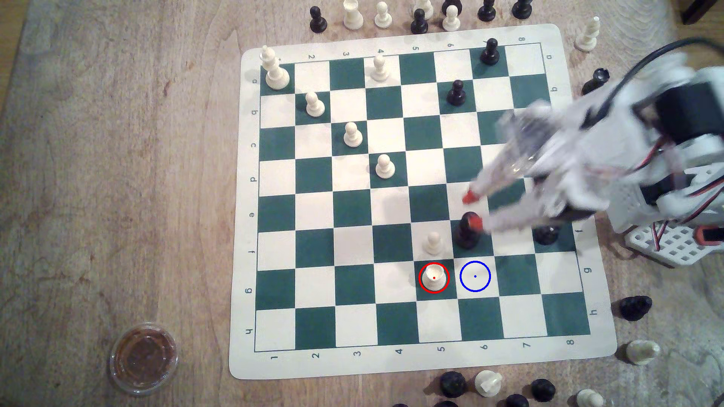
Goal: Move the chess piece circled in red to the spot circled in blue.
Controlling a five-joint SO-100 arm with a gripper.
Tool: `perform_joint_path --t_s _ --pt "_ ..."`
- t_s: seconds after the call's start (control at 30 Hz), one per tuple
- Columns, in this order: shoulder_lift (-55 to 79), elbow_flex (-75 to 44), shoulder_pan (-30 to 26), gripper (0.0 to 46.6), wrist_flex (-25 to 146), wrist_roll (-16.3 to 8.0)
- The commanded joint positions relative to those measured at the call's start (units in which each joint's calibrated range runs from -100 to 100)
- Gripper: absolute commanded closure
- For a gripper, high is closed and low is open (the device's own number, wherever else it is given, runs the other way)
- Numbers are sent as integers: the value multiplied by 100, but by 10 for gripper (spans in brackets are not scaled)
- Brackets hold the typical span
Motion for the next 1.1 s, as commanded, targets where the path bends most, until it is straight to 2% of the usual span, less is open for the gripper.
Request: perform_joint_path --t_s 0.0,0.3,0.4,0.5,0.8,1.07 --pt "413 -450 -311 301 27 142" --pt "1814 -1121 -405 312 -72 195" --pt "1967 -858 -421 359 -629 200" --pt "2298 -840 -444 337 -825 205" --pt "3189 -1247 -546 329 -784 205" --pt "3503 -1266 -389 320 -907 225"
